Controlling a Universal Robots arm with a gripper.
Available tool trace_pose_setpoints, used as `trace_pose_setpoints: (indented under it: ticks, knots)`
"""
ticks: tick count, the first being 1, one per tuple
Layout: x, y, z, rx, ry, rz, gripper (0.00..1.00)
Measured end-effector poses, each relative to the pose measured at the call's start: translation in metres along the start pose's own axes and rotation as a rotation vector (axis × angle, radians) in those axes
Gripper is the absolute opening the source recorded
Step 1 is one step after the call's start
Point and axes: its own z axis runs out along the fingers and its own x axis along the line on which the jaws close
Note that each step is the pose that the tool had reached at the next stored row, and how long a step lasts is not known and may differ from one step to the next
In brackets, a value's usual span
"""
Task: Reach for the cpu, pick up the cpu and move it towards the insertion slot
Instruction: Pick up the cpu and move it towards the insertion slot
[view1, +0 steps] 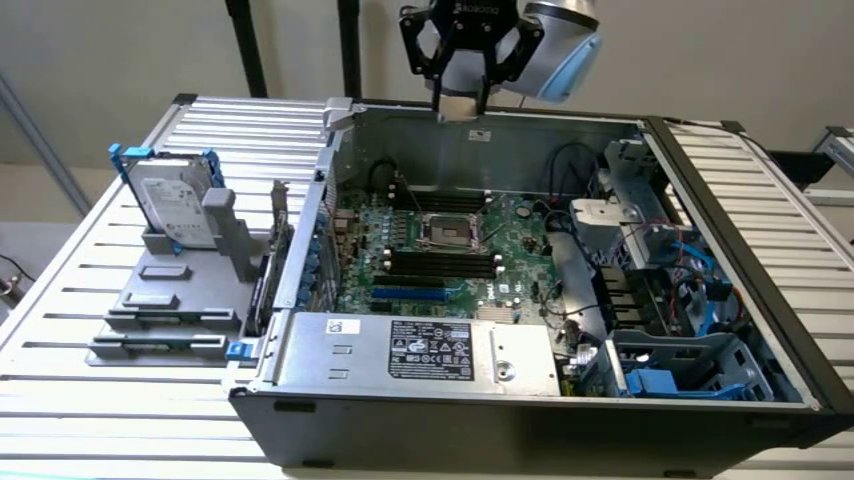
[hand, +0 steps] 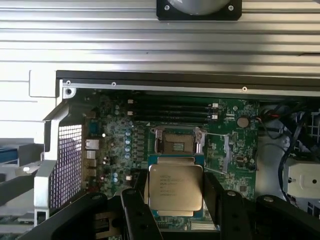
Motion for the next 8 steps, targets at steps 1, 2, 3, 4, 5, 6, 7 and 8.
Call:
trace_pose_setpoints:
  ticks: [1, 2, 3, 4, 5, 6, 7, 8]
  knots:
    - [-0.0005, 0.0004, 0.0010, 0.0021, -0.0002, 0.003, 0.54]
    - [-0.0009, 0.0008, 0.0020, 0.0046, -0.0004, 0.005, 0.54]
    - [-0.0016, 0.0013, 0.0028, 0.0077, -0.0004, 0.007, 0.54]
    - [-0.0023, 0.0017, 0.0038, 0.0110, -0.0006, 0.008, 0.54]
    - [-0.0030, 0.0021, 0.0047, 0.0143, -0.0006, 0.009, 0.54]
    - [-0.0036, 0.0025, 0.0056, 0.0180, -0.0005, 0.010, 0.54]
    - [-0.0043, 0.0029, 0.0066, 0.0215, -0.0006, 0.011, 0.54]
    - [-0.0050, 0.0031, 0.0076, 0.0238, -0.0006, 0.012, 0.54]
